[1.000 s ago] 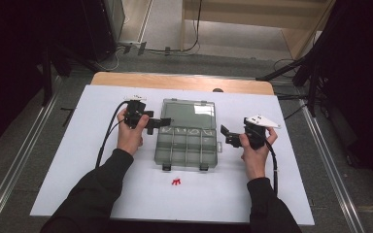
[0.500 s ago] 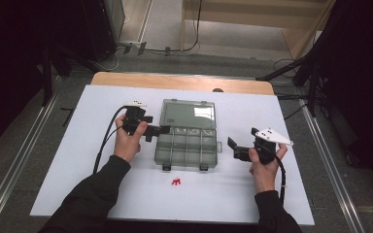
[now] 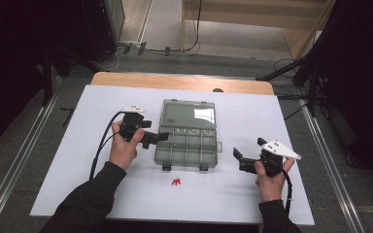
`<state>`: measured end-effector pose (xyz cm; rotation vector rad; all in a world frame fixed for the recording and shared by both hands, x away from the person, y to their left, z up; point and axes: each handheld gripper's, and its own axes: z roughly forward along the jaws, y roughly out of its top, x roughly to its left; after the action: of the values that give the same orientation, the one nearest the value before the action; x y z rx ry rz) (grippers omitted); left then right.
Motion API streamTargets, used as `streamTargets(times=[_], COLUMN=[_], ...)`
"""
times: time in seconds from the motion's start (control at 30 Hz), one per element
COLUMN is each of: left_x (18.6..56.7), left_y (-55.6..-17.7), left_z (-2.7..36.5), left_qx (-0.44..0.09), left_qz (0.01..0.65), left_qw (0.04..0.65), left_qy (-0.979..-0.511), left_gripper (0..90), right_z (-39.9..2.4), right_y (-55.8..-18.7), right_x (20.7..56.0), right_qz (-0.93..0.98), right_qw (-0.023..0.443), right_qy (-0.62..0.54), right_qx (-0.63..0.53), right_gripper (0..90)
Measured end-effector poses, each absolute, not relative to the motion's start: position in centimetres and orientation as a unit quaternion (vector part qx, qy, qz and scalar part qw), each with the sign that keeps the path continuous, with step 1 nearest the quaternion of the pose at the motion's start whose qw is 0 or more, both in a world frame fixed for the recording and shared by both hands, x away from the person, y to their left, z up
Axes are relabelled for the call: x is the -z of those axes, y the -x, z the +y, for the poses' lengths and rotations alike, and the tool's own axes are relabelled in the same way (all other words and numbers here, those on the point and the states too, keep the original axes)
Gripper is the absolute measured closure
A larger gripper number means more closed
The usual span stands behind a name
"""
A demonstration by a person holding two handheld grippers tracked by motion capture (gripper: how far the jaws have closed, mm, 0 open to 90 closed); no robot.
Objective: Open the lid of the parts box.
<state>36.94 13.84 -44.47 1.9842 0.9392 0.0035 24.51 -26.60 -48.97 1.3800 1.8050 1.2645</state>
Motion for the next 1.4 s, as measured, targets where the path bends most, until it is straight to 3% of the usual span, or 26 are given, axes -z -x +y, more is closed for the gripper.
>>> streamTargets(times=[1.4], left_x=[45.5], left_y=[-29.4], left_z=[13.6], left_qx=[-0.008], left_qz=[0.338], left_qw=[0.426], left_qy=[-0.839], left_gripper=[0.0], right_z=[-30.4], right_y=[-16.7], right_x=[49.6], right_qz=[0.651], right_qw=[0.289], right_qy=[-0.524], right_qx=[-0.466], right_gripper=[0.0])
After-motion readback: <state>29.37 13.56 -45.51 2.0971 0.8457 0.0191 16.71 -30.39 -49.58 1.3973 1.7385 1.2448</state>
